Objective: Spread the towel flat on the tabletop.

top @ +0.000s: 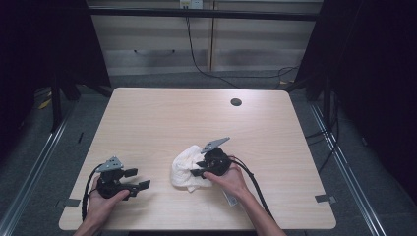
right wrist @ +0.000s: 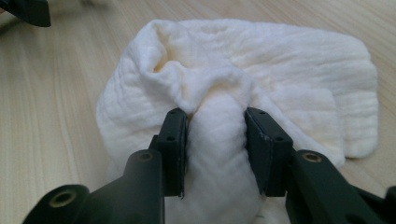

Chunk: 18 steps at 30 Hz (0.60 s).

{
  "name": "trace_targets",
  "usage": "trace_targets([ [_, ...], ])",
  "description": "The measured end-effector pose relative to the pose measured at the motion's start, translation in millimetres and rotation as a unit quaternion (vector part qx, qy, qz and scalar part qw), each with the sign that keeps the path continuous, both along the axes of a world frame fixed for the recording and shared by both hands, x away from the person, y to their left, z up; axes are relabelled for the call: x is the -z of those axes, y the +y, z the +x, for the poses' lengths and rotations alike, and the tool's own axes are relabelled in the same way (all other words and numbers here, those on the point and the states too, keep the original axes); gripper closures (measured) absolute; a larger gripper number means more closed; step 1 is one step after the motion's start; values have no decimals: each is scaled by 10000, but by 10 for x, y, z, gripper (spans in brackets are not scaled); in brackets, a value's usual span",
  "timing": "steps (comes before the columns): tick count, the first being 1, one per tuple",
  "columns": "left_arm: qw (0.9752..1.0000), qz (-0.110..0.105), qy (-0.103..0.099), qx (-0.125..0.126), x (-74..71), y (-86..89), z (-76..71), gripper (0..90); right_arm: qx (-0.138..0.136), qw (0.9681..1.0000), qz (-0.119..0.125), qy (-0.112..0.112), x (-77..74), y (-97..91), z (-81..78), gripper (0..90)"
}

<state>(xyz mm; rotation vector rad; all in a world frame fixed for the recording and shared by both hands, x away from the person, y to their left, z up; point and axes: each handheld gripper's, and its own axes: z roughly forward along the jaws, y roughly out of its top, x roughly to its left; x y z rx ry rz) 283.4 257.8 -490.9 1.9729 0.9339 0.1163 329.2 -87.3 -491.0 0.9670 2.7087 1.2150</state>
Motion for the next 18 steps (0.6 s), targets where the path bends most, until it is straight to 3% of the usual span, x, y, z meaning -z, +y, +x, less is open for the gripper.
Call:
trace_targets([
  [5,9999,-26,-49,115,-83,-46,-22,230,130,9985,481,-227,-249,-164,-25,485],
  [10,9996,-99,-213,141,-246,-139,15,237,437,9958,617,-514,-543,-548,-115,508],
  [14,9994,-128,-276,184,-352,-281,123,245,534,9963,450,-510,-522,-760,-179,577],
  [18,9993,-223,-209,229,-352,-425,218,262,595,9964,480,-363,-337,-859,-231,638],
])
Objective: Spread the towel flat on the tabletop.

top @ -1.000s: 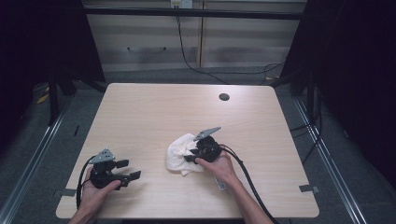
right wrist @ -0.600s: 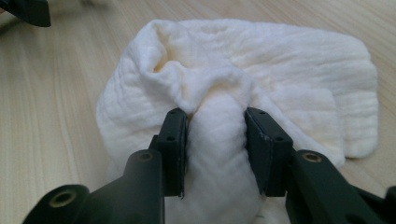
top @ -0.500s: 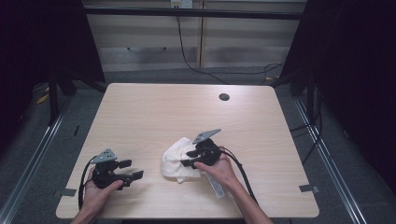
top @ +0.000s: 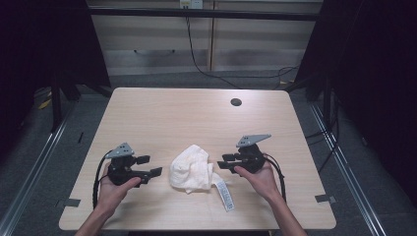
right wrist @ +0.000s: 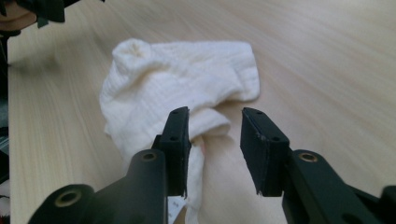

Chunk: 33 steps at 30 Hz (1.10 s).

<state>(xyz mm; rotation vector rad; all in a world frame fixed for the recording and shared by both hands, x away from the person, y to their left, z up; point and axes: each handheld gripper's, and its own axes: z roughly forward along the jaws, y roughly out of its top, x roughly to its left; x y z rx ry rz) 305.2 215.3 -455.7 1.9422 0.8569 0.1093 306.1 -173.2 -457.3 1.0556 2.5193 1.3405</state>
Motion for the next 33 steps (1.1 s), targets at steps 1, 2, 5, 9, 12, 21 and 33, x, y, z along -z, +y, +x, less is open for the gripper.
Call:
trace_targets([
  [1,10000,-41,24,32,20,-37,8,270,-10,10000,-7,18,54,0,-8,644],
  [2,10000,-33,51,70,49,-86,10,271,-36,10000,-42,80,97,12,-6,644],
  [5,9998,10,76,208,101,-162,-3,285,-96,9999,38,89,134,68,18,633],
  [9,9992,164,25,353,140,-268,-11,292,-166,9998,-3,97,137,158,93,612],
  [12,9986,239,-30,471,108,-344,32,293,-199,9997,7,134,170,207,155,593],
  [21,9973,250,-49,694,174,-571,65,361,-363,9989,-61,306,350,325,250,574],
  [33,9951,496,57,850,312,-648,48,743,-423,9982,-118,419,445,319,232,609],
])
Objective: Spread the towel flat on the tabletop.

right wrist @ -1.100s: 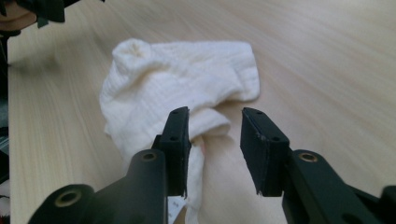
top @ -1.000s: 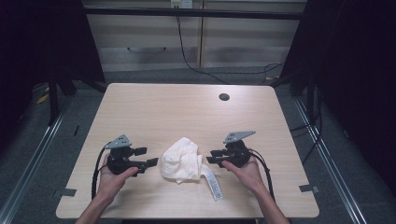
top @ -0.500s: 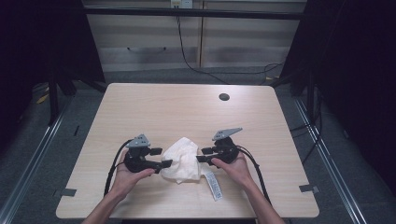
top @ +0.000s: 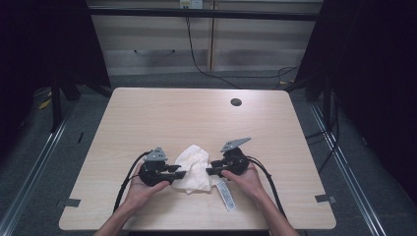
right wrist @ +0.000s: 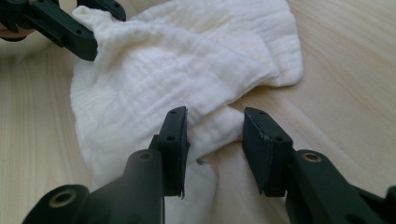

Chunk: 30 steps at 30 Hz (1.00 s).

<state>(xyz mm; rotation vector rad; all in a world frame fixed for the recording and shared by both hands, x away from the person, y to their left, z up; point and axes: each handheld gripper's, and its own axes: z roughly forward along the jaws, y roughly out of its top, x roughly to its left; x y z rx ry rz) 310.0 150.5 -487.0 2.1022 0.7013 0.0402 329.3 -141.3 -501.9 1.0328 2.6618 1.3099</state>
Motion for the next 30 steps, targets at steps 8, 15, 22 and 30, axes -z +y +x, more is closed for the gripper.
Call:
trace_targets([
  [8,9997,-207,137,-50,-12,67,-3,819,-43,10000,14,42,7,-31,-25,677],
  [15,9985,-501,183,-113,-31,150,10,818,-81,10000,11,19,22,1,-44,900],
  [22,9978,-523,250,-331,-13,282,59,816,71,9999,3,95,29,-101,-37,868],
  [30,9984,-248,345,-383,74,238,84,817,-233,9997,107,-65,-117,-32,-183,731],
])
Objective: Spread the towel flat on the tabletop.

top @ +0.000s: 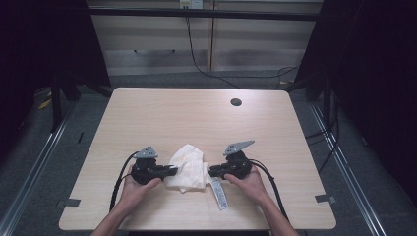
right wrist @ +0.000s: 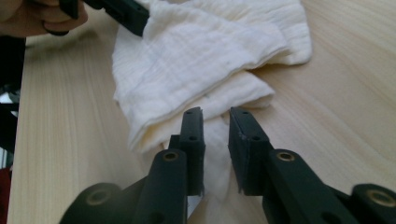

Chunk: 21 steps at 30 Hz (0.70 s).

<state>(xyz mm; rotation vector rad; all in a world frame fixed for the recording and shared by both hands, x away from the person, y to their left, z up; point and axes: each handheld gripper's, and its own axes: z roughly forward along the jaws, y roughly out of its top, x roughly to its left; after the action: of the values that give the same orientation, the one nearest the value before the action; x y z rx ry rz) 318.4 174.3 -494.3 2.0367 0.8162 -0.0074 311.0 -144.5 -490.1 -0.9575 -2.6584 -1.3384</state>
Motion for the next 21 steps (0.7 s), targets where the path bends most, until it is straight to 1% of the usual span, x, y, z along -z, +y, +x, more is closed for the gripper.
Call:
trace_targets([
  [1,10000,30,0,-21,6,2,4,817,-31,10000,-40,-20,-7,7,-22,719],
  [3,10000,34,43,-64,24,7,13,817,-119,9999,-35,9,-6,9,-58,693],
  [4,9999,88,56,-84,31,9,19,817,-109,9999,-94,-4,-1,3,-76,671],
  [6,9999,104,58,-85,40,12,23,817,-76,9999,-146,20,20,-2,-90,639],
  [8,9996,125,160,-172,76,21,42,817,-59,9997,-218,26,52,8,-93,603],
  [9,9996,127,173,-185,84,22,47,817,-63,9996,-286,-31,62,19,-93,594],
  [11,9996,135,176,-192,86,24,49,817,-82,9993,-365,-28,70,38,-95,588],
  [13,9995,146,190,-220,92,23,50,817,-151,9990,-421,-44,91,64,-105,612],
  [14,9995,128,203,-222,95,26,51,817,-175,9985,-505,-95,99,88,-122,660],
  [15,9995,108,209,-223,97,28,51,817,-197,9982,-544,-131,99,104,-129,745],
  [16,9994,104,228,-230,95,35,52,817,-218,9976,-626,-185,94,116,-128,806],
  [17,9994,104,228,-230,95,35,52,816,-189,9978,-600,-186,92,119,-123,845],
  [18,9995,67,212,-239,92,55,56,816,-153,9987,-473,-125,89,109,-117,857],
  [19,9994,41,213,-261,90,70,60,814,-164,9991,-379,-109,84,96,-106,860],
  [21,9991,-67,244,-329,79,111,72,813,-61,9995,-290,-135,38,57,-92,865],
])
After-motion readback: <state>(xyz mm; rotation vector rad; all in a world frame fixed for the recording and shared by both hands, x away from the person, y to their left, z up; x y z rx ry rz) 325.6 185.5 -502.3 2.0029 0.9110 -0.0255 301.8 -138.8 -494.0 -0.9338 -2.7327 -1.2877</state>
